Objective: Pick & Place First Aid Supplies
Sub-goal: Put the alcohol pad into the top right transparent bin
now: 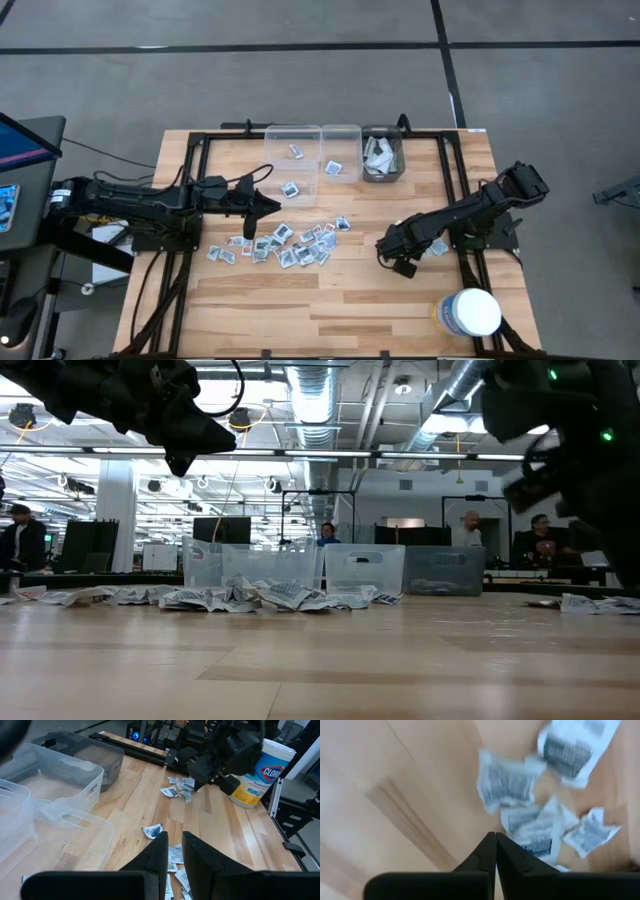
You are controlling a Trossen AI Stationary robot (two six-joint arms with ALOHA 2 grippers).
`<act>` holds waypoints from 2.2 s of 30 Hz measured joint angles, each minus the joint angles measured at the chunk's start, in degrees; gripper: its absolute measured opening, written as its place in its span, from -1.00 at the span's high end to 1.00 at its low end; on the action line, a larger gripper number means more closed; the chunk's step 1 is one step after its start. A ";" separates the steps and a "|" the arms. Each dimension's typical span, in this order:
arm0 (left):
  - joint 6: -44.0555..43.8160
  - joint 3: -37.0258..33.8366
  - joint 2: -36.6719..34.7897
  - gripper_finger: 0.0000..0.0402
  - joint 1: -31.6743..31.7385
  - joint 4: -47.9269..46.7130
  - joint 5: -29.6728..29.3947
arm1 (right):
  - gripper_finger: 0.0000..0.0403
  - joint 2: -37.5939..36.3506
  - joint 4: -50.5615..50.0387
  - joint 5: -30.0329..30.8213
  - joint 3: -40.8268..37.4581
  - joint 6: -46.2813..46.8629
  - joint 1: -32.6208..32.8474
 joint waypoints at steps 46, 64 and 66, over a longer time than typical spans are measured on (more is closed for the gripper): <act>-0.17 0.00 0.02 0.72 0.01 0.00 0.00 | 0.95 -0.04 3.15 -1.22 -5.42 14.97 -1.10; -0.17 0.00 0.02 0.72 0.00 0.00 0.00 | 0.94 -0.04 -6.07 1.74 2.93 13.74 -1.54; -0.17 0.00 0.02 0.72 0.01 0.00 0.00 | 0.87 -0.04 -4.57 0.66 2.93 13.72 -1.55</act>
